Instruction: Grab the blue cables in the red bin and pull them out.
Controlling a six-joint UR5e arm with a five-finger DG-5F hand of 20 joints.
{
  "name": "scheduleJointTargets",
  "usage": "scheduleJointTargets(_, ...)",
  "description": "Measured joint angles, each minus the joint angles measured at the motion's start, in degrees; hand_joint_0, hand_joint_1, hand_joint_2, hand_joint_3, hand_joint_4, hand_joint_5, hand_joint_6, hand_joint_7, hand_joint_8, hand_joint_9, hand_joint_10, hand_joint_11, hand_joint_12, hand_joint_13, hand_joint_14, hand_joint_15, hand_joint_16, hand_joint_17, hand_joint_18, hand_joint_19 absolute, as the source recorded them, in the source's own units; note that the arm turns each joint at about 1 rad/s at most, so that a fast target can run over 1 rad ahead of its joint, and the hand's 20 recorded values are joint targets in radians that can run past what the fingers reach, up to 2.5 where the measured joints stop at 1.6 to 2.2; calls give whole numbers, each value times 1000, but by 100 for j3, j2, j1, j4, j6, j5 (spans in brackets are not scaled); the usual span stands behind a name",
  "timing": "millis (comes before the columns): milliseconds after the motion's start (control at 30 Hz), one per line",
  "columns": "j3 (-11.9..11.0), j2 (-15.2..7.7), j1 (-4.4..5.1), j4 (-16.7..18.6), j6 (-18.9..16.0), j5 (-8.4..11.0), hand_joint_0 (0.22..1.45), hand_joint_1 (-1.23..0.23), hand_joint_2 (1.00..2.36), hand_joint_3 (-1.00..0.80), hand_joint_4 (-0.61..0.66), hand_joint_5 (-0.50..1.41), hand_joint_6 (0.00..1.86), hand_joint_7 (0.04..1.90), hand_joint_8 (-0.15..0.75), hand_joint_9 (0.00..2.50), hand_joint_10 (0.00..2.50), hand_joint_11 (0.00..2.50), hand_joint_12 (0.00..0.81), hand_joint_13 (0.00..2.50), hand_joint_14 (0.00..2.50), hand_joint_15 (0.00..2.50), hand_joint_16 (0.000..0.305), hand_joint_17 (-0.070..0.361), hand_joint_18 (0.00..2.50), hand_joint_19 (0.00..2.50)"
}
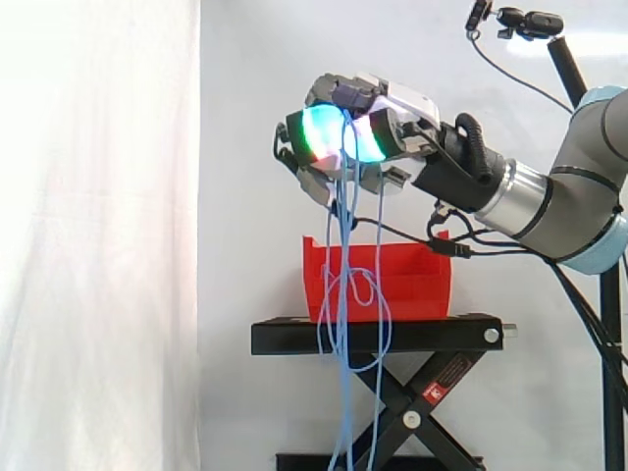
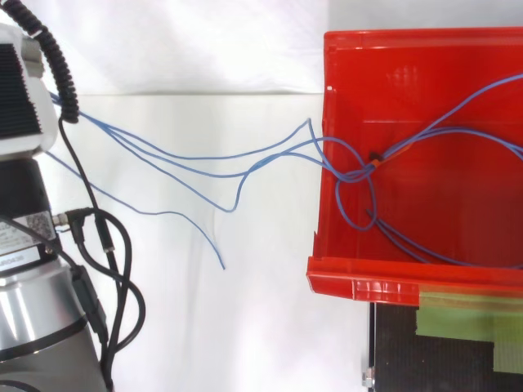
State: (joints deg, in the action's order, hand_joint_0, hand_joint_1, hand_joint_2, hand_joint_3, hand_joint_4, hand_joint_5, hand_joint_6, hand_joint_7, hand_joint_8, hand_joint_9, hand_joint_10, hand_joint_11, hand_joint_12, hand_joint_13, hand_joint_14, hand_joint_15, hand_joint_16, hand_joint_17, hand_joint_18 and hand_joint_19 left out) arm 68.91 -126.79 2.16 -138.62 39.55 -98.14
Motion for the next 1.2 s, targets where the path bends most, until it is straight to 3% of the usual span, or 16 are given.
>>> scheduleJointTargets(233,0,-1,21,-213,-142,73,956,-967,1004,-902,-71,581,1338,443,208,1060,1365,1377,316,964,2033,1219,42,94,1051,1251)
scheduleJointTargets(267,0,0,22,-224,-146,73,954,-968,1004,-898,-71,580,1339,441,208,1054,1414,1362,316,962,2060,1191,42,95,1051,1252)
scheduleJointTargets(400,0,-1,27,-255,-162,79,955,-965,1003,-907,-70,576,1341,444,207,945,2392,1144,320,932,2204,1183,41,93,1052,1263)
scheduleJointTargets(433,0,-2,27,-259,-168,80,954,-965,1003,-902,-72,577,1343,434,203,918,2500,1156,320,926,2254,1183,41,93,1055,1263)
scheduleJointTargets(567,37,-2,29,-305,-210,85,950,-964,1004,-898,-68,578,1346,438,215,855,2500,1202,321,906,2326,1197,41,92,1059,1273)
scheduleJointTargets(767,289,-3,35,-344,-491,206,945,-963,1004,-902,-58,578,1347,435,219,846,2500,1216,321,892,2377,1175,41,93,1062,1271)
scheduleJointTargets(1000,757,-4,112,-431,-1201,558,931,-971,1007,-846,-60,599,1328,454,220,854,2500,1204,319,889,2403,1168,41,92,1061,1280)
scheduleJointTargets(1200,1201,-3,253,-701,-2058,1039,920,-974,1007,-803,-55,607,1340,459,219,848,2500,1248,323,885,2407,1182,41,92,1059,1283)
